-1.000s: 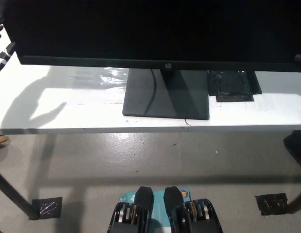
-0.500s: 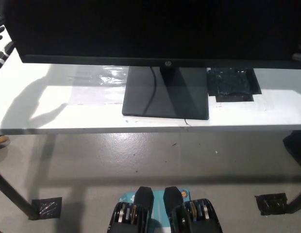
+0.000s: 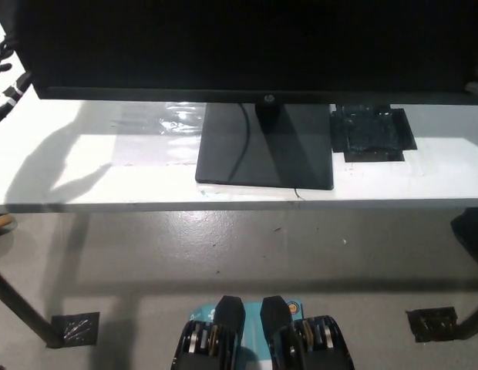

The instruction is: The monitor is placed at the center of the table and the robot uses both its hand to grab the left and right sides of the monitor to tilt the angle of the monitor downwards

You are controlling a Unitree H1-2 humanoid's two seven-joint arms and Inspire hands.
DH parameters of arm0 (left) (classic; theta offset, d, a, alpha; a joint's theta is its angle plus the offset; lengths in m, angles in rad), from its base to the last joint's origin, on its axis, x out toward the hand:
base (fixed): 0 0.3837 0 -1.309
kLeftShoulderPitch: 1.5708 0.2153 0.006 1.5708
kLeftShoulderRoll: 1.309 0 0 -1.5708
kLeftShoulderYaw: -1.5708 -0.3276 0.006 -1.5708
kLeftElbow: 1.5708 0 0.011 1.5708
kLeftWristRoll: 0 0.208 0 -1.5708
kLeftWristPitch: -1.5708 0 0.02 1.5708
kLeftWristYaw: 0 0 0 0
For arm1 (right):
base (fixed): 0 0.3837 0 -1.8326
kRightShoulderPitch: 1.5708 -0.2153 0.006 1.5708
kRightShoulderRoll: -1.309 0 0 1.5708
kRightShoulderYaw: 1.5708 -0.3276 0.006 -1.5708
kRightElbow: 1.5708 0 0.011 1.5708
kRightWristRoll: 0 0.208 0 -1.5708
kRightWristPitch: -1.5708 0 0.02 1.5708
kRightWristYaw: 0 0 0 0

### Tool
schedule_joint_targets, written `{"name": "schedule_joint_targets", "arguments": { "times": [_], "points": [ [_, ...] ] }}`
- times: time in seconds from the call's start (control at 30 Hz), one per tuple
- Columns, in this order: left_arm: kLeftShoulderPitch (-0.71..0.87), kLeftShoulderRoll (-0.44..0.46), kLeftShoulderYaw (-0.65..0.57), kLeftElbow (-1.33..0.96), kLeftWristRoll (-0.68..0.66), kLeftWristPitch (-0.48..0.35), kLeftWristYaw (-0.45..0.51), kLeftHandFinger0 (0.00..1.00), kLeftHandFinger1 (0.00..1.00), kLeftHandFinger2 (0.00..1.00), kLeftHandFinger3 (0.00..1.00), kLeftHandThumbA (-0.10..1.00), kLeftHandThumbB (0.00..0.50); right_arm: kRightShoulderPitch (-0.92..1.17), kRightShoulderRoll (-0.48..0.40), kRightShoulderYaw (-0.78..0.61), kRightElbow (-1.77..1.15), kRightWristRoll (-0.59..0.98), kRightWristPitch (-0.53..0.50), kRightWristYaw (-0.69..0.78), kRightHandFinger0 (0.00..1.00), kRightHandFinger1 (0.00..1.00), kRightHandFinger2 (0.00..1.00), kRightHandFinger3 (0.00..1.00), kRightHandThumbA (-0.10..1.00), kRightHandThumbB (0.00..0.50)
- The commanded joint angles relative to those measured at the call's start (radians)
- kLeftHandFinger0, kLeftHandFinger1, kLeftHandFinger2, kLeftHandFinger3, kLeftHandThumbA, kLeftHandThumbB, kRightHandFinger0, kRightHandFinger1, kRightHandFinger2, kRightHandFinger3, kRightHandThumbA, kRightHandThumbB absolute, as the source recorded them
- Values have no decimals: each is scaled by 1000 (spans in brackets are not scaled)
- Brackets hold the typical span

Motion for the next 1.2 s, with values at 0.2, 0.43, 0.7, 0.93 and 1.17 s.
{"name": "schedule_joint_targets", "arguments": {
  "times": [0.2,0.43,0.7,0.93,1.17],
  "points": [
    [127,22,51,-154,-9,2,9,1000,1000,1000,1000,976,426,296,-29,-347,-530,508,43,273,1000,1000,1000,1000,933,500],
    [294,31,161,-334,-141,-3,14,1000,1000,1000,1000,1000,450,572,-56,-521,-904,881,245,422,1000,1000,1000,1000,918,500],
    [423,21,228,-539,-281,-13,0,1000,1000,1000,1000,1000,349,729,-77,-639,-1036,1075,364,528,1000,1000,1000,1000,774,500],
    [467,12,241,-619,-312,9,6,1000,1000,1000,1000,1000,366,780,-72,-669,-1094,1103,383,520,1000,1000,1000,1000,800,500],
    [684,-108,125,-994,-321,10,18,1000,1000,1000,1000,1000,421,997,69,-518,-1547,1016,197,330,1000,1000,1000,1000,904,500]
  ]
}}
